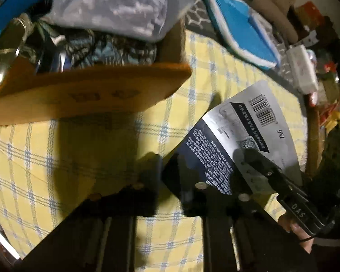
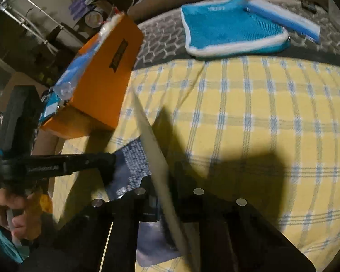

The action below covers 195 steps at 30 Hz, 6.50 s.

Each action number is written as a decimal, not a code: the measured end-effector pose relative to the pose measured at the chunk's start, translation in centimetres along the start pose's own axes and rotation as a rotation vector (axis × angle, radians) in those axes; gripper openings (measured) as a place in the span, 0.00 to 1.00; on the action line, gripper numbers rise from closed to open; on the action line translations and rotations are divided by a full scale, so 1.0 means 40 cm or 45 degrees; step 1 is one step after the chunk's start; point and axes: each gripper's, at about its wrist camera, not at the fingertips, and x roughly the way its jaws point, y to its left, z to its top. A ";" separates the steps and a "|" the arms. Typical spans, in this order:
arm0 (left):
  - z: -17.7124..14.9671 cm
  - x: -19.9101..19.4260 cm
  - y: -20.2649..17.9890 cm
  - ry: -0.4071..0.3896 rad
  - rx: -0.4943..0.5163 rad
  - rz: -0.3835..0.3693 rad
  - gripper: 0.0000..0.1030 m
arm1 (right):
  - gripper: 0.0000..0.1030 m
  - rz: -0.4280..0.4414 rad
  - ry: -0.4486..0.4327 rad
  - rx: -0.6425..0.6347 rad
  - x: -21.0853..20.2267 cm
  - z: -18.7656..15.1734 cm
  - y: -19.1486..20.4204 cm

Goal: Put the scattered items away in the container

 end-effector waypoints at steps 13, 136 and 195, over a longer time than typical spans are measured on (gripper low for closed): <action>0.014 -0.140 -0.015 -0.247 0.057 -0.101 0.06 | 0.06 -0.011 -0.205 -0.048 -0.132 0.034 0.095; 0.179 -0.450 0.287 -0.589 -0.162 0.176 0.53 | 0.60 -0.392 -0.280 0.179 -0.113 0.327 -0.017; 0.031 -0.301 0.057 -0.338 0.143 0.134 0.53 | 0.31 -0.157 0.434 0.234 -0.043 -0.166 0.003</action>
